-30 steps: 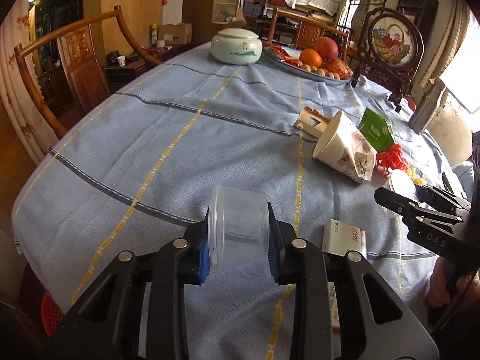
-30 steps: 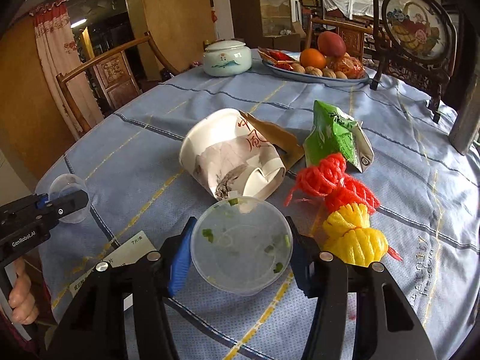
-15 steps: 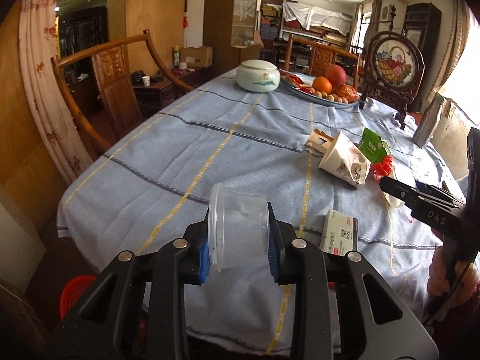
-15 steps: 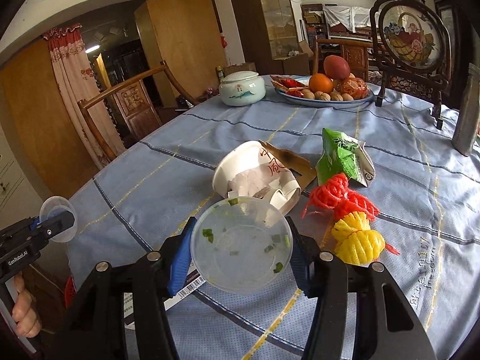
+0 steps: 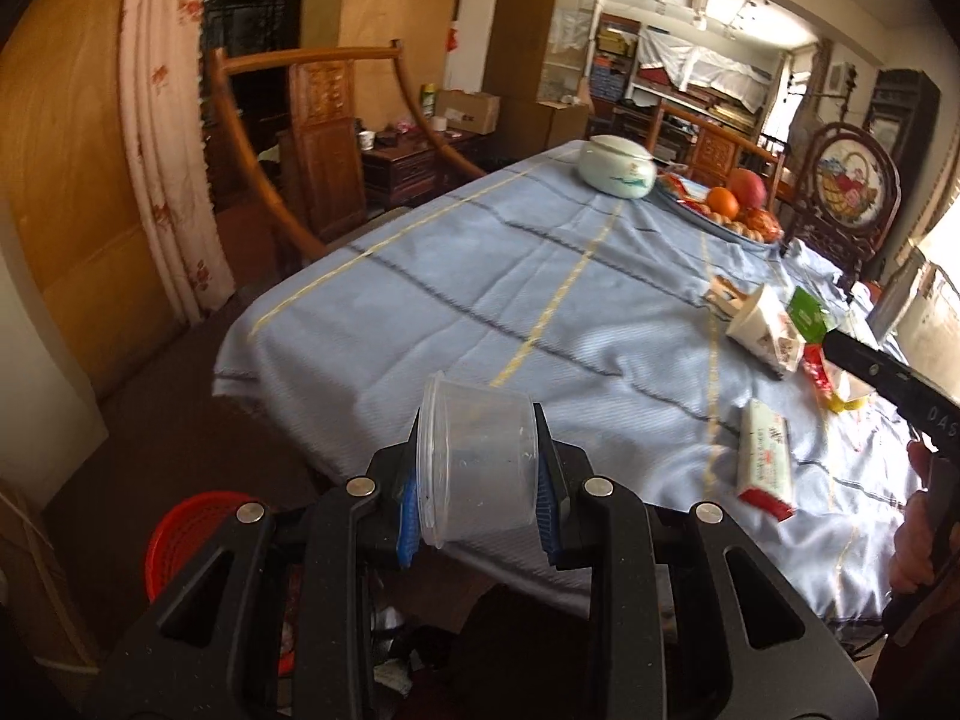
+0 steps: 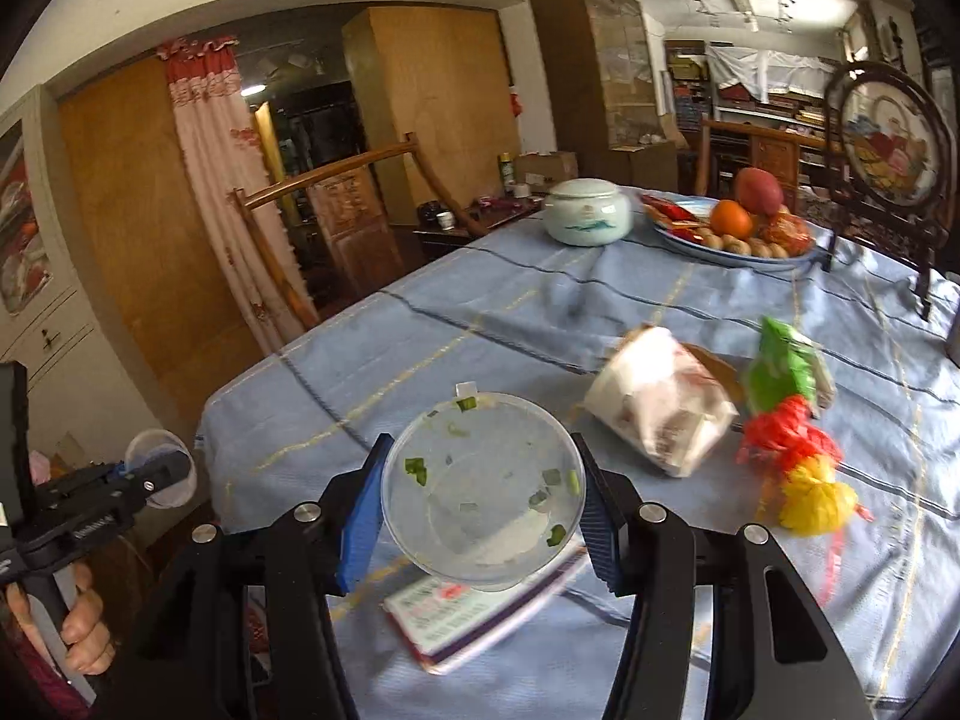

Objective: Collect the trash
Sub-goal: 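Carry the cup and lid to the red wastebasket and drop them in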

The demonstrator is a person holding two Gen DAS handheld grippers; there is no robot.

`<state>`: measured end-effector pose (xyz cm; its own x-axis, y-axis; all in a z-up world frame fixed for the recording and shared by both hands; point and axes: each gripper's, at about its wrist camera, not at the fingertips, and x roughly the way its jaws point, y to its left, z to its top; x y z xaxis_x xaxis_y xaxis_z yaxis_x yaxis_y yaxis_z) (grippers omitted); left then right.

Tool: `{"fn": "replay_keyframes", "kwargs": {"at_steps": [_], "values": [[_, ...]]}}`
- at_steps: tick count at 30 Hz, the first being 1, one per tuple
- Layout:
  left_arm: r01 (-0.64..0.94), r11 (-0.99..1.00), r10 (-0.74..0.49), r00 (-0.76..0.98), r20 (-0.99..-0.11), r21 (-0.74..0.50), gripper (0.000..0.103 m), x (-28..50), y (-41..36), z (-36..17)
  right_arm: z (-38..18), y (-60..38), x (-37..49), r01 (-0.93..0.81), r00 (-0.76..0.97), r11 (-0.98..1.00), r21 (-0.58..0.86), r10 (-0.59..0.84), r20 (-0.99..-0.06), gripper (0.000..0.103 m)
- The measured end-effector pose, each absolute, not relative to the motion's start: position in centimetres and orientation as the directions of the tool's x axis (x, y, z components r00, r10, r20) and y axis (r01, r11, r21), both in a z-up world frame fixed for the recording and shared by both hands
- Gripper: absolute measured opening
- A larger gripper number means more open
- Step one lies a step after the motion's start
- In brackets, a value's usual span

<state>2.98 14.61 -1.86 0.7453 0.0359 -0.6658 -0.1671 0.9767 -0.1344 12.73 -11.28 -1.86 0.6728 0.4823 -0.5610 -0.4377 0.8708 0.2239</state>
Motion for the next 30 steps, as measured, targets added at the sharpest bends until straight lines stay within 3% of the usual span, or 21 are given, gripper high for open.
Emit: {"fn": "replay_keyframes", "kwargs": {"at_steps": [11,18,20,22,25,28,30], "values": [[-0.439,0.877,0.156,0.642,-0.751,-0.194,0.031,-3.1,26.3,-7.3,-0.9,3.2,10.9,-0.683,0.49,0.701,0.207,0.649,-0.582,0.056],[-0.524,0.828,0.157,0.56,-0.813,-0.2,0.033,-4.8,31.2,-12.4,-2.9,12.4,9.8,-0.764,0.359,0.613,0.2,0.662,-0.658,0.056],[-0.538,0.815,0.142,0.542,-0.828,-0.213,0.039,-5.2,32.5,-13.9,-3.6,14.3,9.2,-0.774,0.339,0.603,0.193,0.652,-0.679,0.056],[-0.576,0.793,0.168,0.518,-0.838,-0.197,0.055,-5.6,33.7,-14.8,-4.5,16.4,8.7,-0.785,0.313,0.59,0.19,0.642,-0.7,0.056],[-0.629,0.754,0.209,0.505,-0.837,-0.191,0.069,-6.4,35.0,-15.5,-5.8,19.8,8.2,-0.805,0.27,0.563,0.187,0.629,-0.729,0.056],[-0.68,0.716,0.274,0.482,-0.832,-0.158,0.08,-7.3,36.1,-15.8,-7.3,23.2,7.8,-0.831,0.216,0.523,0.19,0.617,-0.757,0.056],[-0.716,0.688,0.332,0.454,-0.827,-0.117,0.082,-7.7,36.6,-15.8,-8.2,25.1,7.4,-0.846,0.184,0.498,0.192,0.61,-0.771,0.056]]}}
